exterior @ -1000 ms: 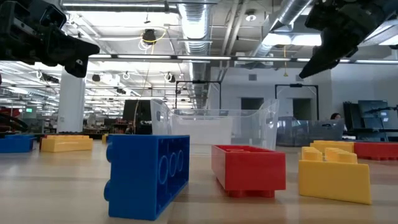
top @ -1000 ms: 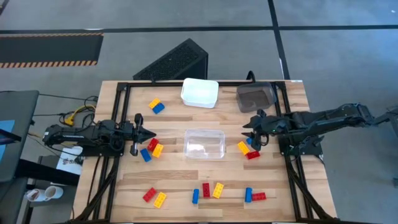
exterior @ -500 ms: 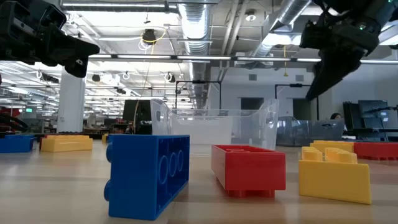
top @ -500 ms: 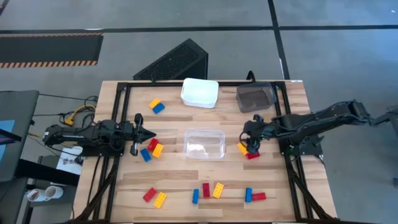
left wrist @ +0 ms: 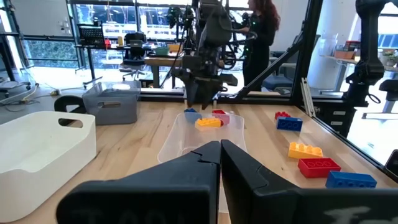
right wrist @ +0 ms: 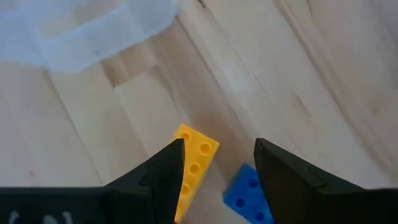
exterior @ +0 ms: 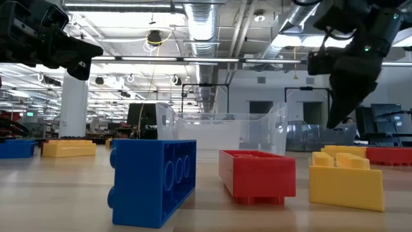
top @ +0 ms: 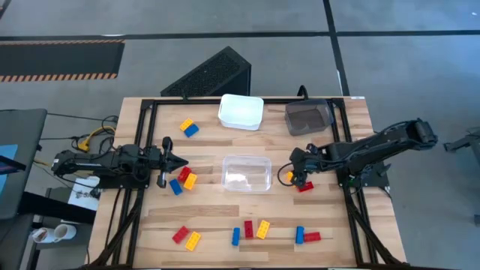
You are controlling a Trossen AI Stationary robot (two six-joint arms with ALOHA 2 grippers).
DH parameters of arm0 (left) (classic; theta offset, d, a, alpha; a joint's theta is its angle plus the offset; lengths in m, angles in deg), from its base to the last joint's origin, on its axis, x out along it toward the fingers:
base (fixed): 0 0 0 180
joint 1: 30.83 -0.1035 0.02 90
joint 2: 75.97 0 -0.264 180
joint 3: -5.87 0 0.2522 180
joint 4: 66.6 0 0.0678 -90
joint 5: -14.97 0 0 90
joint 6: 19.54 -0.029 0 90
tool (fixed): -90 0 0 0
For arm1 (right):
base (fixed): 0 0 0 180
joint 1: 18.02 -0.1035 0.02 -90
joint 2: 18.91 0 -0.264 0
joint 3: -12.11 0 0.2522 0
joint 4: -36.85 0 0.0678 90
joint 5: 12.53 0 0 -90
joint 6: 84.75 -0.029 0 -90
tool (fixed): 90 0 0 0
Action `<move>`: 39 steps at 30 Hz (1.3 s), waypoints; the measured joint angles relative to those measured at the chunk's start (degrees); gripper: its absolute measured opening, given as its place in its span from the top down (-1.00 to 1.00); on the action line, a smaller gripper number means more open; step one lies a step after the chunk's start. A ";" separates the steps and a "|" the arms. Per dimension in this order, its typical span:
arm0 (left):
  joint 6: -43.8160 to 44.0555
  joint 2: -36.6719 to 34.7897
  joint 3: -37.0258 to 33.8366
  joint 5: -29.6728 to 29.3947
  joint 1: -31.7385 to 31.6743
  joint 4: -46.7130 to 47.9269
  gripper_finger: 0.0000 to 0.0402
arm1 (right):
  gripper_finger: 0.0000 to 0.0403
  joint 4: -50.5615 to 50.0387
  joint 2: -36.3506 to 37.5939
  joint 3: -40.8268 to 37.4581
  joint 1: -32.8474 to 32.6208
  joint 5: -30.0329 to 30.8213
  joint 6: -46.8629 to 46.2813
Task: Sort & place blocks by color
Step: Put the middle right yellow block into the black bin
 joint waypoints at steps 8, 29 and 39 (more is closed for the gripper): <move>0.00 0.00 0.00 0.00 0.02 0.00 1.00 | -0.22 0.38 -6.07 -0.04 0.10 -2.04 -5.52; 0.00 -0.01 -0.01 0.00 0.01 0.00 1.00 | -0.25 4.19 -6.98 -0.04 0.23 -3.76 -5.89; 0.00 0.00 -0.02 0.00 0.00 0.00 1.00 | -0.25 7.04 -7.61 -0.07 -0.29 -6.08 -5.10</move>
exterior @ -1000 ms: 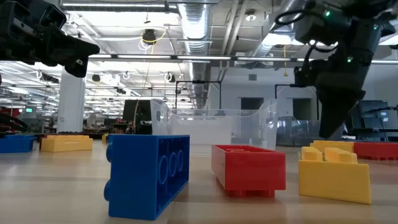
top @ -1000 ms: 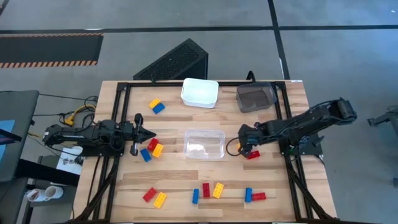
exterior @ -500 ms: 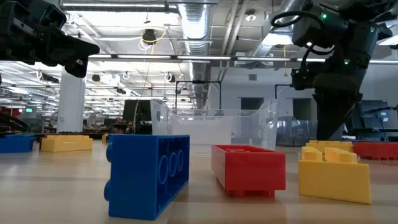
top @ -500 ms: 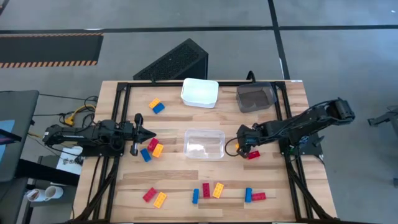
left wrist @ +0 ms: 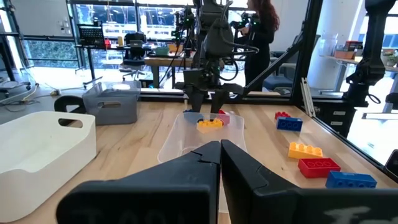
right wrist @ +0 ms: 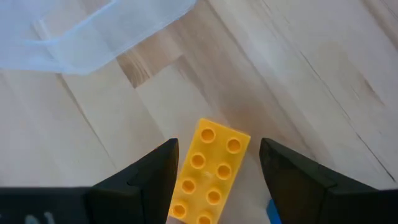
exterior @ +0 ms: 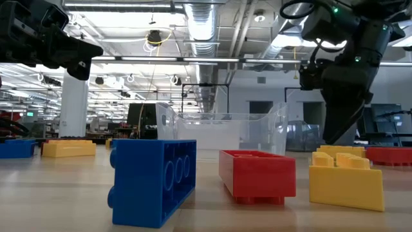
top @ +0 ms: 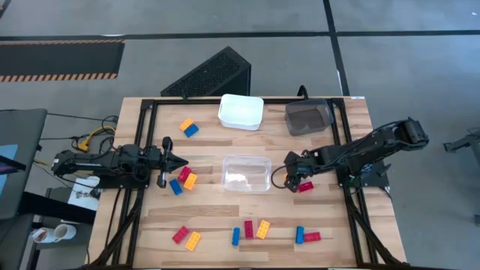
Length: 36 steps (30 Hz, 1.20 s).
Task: Sort & place blocks by color
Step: Put the middle right yellow block into the black bin
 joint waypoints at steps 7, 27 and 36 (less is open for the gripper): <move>0.00 0.00 0.02 0.00 0.00 0.00 1.00 | -0.25 0.43 -0.07 0.00 0.02 0.03 -0.27; 0.00 0.20 0.02 0.00 0.01 0.01 1.00 | -0.21 -7.40 3.34 8.32 -0.29 3.27 9.55; 0.00 0.31 0.01 0.00 0.01 0.00 1.00 | 0.79 -7.67 7.89 8.48 -0.57 1.36 8.30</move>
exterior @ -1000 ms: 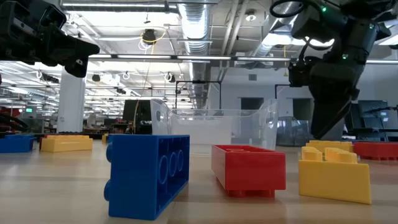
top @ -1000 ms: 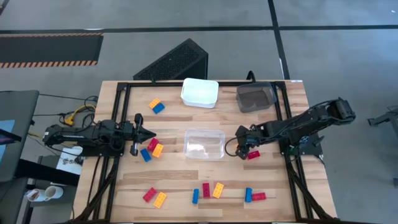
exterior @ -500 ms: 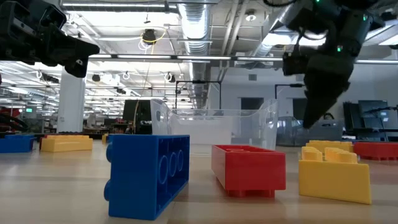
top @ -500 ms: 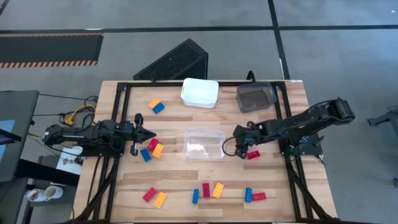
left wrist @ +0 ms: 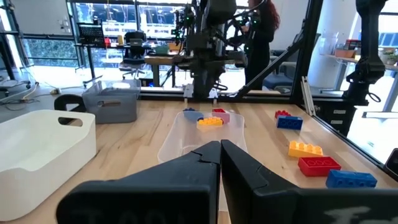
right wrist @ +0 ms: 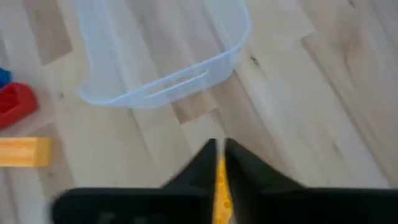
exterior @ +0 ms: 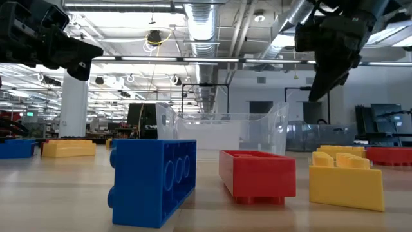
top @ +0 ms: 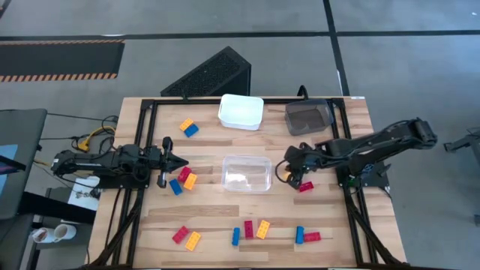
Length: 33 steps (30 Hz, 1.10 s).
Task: Sort & place blocks by color
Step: Put the middle right yellow block into the black bin
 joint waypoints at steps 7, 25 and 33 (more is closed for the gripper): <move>0.00 0.00 0.01 0.00 -0.01 -0.02 1.00 | 0.65 0.22 -0.34 0.00 -1.61 -3.69 -1.67; 0.00 0.00 0.00 0.00 0.01 0.00 1.00 | -0.68 0.07 -15.05 0.00 -1.82 -2.53 -8.36; 0.00 0.00 0.00 0.00 0.00 0.00 1.00 | -0.50 0.29 -20.40 -0.02 0.33 -3.89 -5.91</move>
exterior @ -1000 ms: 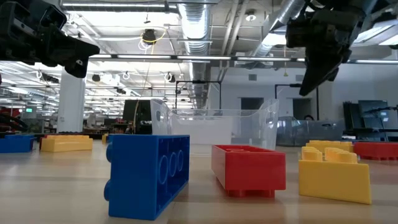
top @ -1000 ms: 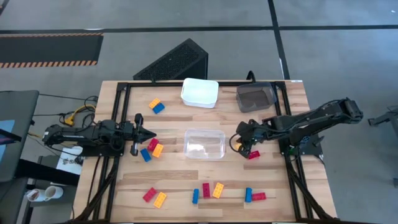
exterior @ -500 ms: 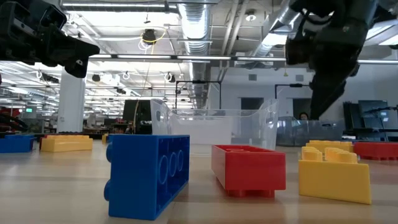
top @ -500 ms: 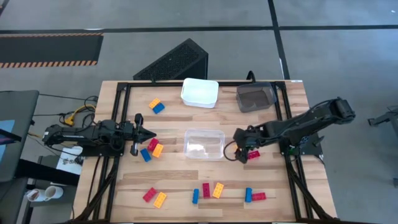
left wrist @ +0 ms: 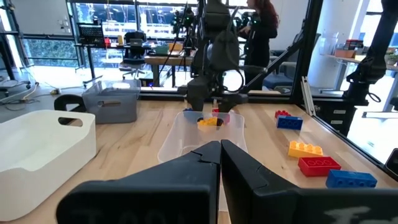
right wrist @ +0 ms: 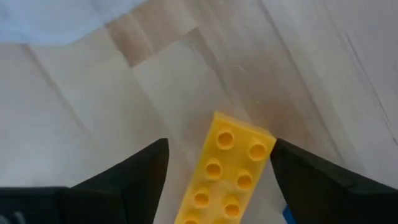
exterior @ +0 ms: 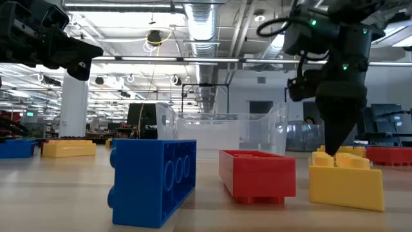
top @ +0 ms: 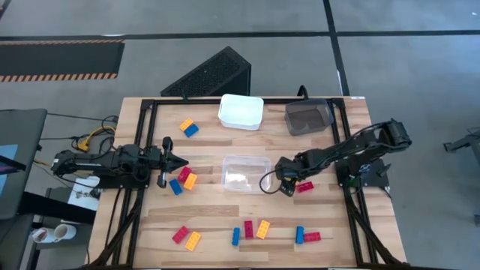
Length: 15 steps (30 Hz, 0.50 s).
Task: Sort & place blocks by color
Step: Put the middle right yellow block into the black bin
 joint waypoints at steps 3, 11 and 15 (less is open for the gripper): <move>0.00 0.00 -0.01 0.00 -0.02 0.00 1.00 | -0.50 0.22 -1.56 0.00 0.42 0.00 0.99; 0.00 0.00 -0.01 0.00 0.01 0.01 1.00 | -0.37 1.49 -2.01 0.01 0.45 -0.42 2.69; 0.00 0.00 0.01 0.00 0.01 0.00 1.00 | -0.06 3.96 -1.35 -0.22 0.61 -2.09 4.50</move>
